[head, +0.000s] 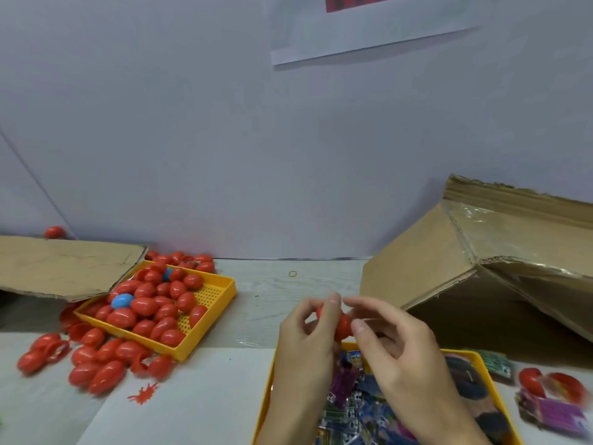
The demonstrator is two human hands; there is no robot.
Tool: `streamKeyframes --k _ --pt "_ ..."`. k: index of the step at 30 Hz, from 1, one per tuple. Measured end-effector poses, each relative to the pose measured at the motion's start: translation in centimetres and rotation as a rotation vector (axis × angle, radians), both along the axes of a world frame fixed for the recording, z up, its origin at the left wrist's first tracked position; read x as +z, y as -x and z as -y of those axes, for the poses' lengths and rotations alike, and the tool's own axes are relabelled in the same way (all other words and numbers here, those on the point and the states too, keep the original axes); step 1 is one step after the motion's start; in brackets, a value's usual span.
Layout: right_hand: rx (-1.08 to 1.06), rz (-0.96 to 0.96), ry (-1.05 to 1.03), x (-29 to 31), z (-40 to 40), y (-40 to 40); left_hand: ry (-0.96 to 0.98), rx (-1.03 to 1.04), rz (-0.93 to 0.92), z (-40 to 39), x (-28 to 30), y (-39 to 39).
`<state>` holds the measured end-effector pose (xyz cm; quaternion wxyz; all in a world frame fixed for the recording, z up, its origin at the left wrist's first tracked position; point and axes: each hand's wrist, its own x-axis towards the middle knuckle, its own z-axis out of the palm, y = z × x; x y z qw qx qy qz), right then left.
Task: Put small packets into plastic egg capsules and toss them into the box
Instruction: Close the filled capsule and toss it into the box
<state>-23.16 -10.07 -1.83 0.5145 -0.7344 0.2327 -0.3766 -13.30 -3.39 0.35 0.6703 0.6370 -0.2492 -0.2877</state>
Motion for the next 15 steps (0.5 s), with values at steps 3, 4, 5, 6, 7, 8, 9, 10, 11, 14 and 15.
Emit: streamKeyframes --k 3,4,5,6,7,8,9,10,11,14,15 --pt "0.057 0.024 0.003 0.2 -0.3 -0.2 0.041 -0.023 0.029 -0.2 -0.2 -0.1" --pt "0.042 0.024 -0.004 0.2 -0.3 -0.3 0.044 -0.033 0.036 -0.3 -0.4 -0.3" --pt "0.024 0.029 -0.019 0.1 -0.3 -0.4 0.034 -0.04 0.037 -0.3 -0.5 -0.4" --pt "0.005 0.041 -0.044 0.1 -0.3 -0.5 0.026 -0.039 0.011 -0.4 -0.8 -0.5" --pt "-0.013 0.062 -0.073 0.1 -0.3 -0.6 0.042 -0.04 -0.042 -0.5 -1.0 -0.7" --pt "-0.025 0.092 -0.11 0.0 -0.2 -0.7 0.074 -0.046 -0.09 -0.5 -1.0 -0.8" --pt "-0.029 0.122 -0.152 0.0 -0.1 -0.7 0.103 -0.056 -0.104 -0.6 -1.1 -0.8" --pt "-0.023 0.147 -0.199 0.0 0.0 -0.7 0.111 -0.065 -0.085 -0.7 -1.0 -0.8" --pt "-0.009 0.166 -0.242 0.0 0.0 -0.8 0.117 -0.072 -0.058 -0.8 -1.0 -0.8" --pt "0.005 0.196 -0.31 0.1 0.0 -0.8 0.144 -0.062 0.025 -0.9 -1.0 -0.7" --pt "-0.004 0.207 -0.309 0.2 -0.1 -0.8 0.152 -0.049 0.045 -1.0 -0.9 -0.6"
